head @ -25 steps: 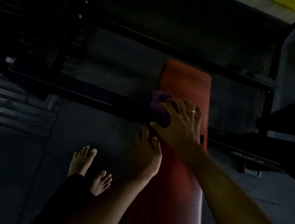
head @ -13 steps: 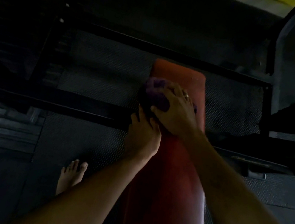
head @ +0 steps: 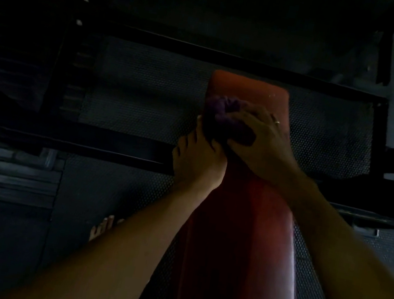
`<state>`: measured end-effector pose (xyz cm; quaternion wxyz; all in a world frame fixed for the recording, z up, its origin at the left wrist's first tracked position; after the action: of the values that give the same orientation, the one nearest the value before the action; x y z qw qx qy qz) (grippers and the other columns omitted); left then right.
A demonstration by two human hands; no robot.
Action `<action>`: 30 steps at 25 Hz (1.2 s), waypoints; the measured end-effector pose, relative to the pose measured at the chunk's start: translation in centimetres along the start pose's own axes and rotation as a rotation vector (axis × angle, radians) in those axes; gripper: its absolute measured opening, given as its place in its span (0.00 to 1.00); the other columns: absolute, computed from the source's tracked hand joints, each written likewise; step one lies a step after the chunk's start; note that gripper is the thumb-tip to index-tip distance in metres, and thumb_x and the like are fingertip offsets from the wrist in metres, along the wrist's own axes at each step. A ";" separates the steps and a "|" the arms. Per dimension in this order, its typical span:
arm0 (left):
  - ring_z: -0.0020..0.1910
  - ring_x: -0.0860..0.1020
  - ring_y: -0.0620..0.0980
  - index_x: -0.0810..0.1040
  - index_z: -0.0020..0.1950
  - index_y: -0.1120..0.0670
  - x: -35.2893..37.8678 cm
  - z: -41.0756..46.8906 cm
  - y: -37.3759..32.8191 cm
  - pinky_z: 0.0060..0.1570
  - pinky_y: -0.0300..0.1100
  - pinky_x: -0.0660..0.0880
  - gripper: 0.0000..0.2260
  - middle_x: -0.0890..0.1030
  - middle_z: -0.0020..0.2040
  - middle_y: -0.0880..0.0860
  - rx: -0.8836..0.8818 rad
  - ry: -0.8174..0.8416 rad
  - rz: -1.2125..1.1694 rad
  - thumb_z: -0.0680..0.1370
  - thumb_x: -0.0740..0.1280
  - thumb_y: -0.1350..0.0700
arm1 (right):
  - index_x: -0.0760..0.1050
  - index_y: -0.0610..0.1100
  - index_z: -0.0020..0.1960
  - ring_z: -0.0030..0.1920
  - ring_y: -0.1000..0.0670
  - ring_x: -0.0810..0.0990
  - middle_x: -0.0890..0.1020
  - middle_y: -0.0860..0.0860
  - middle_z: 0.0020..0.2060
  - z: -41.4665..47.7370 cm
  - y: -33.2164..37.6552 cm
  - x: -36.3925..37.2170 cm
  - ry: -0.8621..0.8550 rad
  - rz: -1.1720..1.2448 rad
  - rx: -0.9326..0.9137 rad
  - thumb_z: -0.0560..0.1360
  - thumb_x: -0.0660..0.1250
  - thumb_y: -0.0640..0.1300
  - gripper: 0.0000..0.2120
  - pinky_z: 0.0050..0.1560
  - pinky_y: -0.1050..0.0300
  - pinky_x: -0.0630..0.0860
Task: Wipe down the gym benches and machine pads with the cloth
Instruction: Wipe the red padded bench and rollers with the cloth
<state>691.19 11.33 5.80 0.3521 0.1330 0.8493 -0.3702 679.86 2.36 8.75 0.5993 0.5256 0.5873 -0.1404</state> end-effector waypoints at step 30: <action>0.58 0.78 0.59 0.46 0.82 0.47 0.8 1.9 -1.3 0.53 0.55 0.78 0.27 0.67 0.75 0.58 0.069 -0.045 -0.026 0.85 0.51 0.44 | 0.62 0.55 0.78 0.77 0.39 0.57 0.62 0.50 0.77 6.7 0.7 2.6 -0.015 -0.133 0.061 0.79 0.65 0.59 0.30 0.76 0.39 0.56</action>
<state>690.92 9.03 5.09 0.3617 0.1255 0.8295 -0.4066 684.79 -1.52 5.27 0.5766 0.5025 0.6118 -0.2019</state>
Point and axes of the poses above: each hand's wrist, its own z-axis towards the middle knuckle, its own x-axis out of the palm, y = z × x, the point moved 1 cm from there along z, towards the middle knuckle
